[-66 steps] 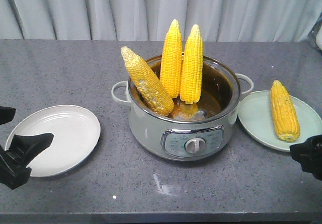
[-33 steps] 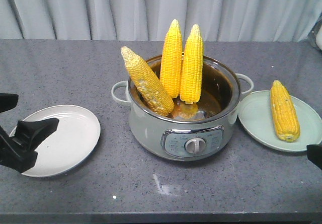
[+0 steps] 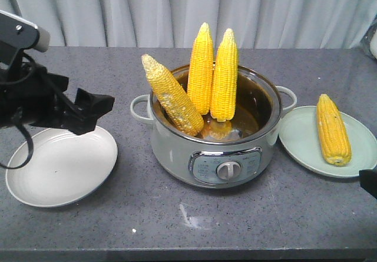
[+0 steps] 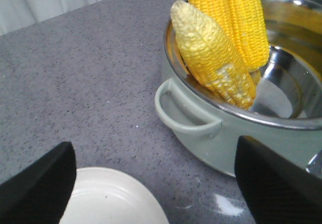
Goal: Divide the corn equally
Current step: 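Reach the left gripper over the pot to the tilted corn cob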
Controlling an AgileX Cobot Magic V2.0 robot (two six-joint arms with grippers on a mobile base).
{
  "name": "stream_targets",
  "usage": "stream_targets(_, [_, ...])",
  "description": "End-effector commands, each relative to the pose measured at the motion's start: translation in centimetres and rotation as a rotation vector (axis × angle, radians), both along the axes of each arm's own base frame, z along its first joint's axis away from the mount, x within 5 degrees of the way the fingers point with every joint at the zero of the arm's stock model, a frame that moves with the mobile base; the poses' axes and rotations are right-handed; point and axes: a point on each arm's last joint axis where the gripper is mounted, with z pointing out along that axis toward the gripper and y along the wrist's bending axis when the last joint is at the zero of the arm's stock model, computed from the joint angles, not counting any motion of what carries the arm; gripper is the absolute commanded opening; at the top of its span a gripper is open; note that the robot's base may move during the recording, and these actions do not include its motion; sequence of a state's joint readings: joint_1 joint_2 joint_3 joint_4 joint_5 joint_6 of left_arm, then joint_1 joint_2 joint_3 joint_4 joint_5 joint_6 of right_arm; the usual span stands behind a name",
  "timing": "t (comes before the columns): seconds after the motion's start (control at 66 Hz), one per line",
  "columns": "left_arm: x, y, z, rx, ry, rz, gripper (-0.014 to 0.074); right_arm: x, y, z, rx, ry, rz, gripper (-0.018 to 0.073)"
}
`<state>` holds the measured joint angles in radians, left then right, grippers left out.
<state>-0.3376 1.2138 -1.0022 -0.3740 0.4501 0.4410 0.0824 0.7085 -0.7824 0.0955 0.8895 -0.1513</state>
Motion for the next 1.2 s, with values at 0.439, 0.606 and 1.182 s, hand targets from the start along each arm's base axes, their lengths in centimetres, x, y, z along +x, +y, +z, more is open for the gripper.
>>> stream_targets(0.439, [7.4,-4.7,1.5,-0.222,-0.051,-0.139,0.0617,0.3,0.0,1.2,0.002,-0.079,-0.003,0.0528])
stream_targets(0.606, [9.7,-5.8,1.0,-0.234,-0.029,-0.159,0.0617,0.3,0.0,1.2,0.002,-0.079,-0.003,0.0528])
stream_targets(1.182, [10.4,-13.1,-0.5,-0.224,-0.029,-0.297,0.0599,0.3,0.0,1.2,0.003,-0.078,-0.003,0.0528])
